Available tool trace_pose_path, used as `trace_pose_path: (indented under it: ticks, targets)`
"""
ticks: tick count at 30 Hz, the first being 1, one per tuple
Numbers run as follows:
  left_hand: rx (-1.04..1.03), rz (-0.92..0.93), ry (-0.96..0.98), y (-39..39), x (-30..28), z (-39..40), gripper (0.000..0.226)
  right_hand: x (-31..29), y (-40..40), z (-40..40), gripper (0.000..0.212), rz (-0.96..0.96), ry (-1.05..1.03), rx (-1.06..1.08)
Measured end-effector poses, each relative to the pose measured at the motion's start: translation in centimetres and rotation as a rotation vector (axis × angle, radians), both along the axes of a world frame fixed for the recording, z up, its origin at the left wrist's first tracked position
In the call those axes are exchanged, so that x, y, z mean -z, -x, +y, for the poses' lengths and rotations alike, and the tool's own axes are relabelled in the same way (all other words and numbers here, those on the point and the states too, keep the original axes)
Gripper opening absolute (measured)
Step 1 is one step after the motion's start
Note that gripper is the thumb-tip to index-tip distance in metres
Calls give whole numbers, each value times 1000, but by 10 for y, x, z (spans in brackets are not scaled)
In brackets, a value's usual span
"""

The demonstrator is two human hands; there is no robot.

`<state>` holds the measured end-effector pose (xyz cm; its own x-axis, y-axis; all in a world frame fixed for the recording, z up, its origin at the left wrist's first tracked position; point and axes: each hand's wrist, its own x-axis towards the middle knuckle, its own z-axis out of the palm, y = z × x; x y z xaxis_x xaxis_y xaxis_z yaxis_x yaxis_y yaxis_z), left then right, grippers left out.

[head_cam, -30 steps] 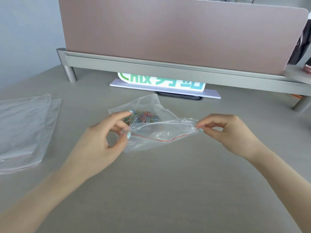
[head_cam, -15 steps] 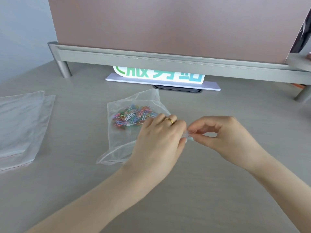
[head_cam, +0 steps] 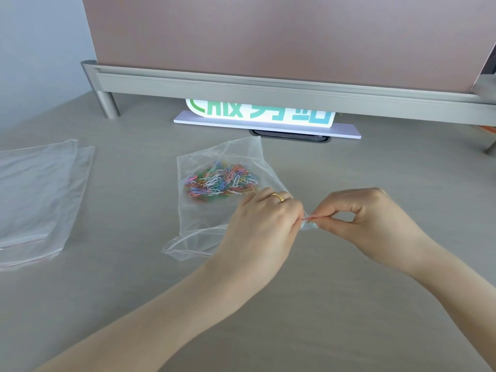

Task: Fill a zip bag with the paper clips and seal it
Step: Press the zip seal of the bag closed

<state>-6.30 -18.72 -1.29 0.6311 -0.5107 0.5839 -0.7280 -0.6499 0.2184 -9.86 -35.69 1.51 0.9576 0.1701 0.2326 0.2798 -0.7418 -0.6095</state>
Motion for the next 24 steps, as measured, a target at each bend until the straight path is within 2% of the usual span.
trace_pose_path:
  ticks: [3, 8, 13, 15, 18, 24]
  targets:
    - [-4, 18, -4, 1, 2, -1, 14, 3, 2, 2, 11, -24, 19, 6]
    - [23, 51, 1, 0, 2, 0, 25, 6, 5, 4, 13, -42, 14, 29]
    - [-21, 44, -9, -1, -3, 3, 12, 4, 3, 4, 10, -47, -61, 80]
    - [-21, 51, -1, -1, -4, 4, 17, 4, 3, 2, 10, -49, -66, 82]
    - [-11, 40, 23, -1, -5, 4, 23, 4, 4, 1, 9, -61, -43, 62]
    - [20, 19, 33, 1, -2, 2, 20, 9, 3, 0, 13, -91, 40, 44]
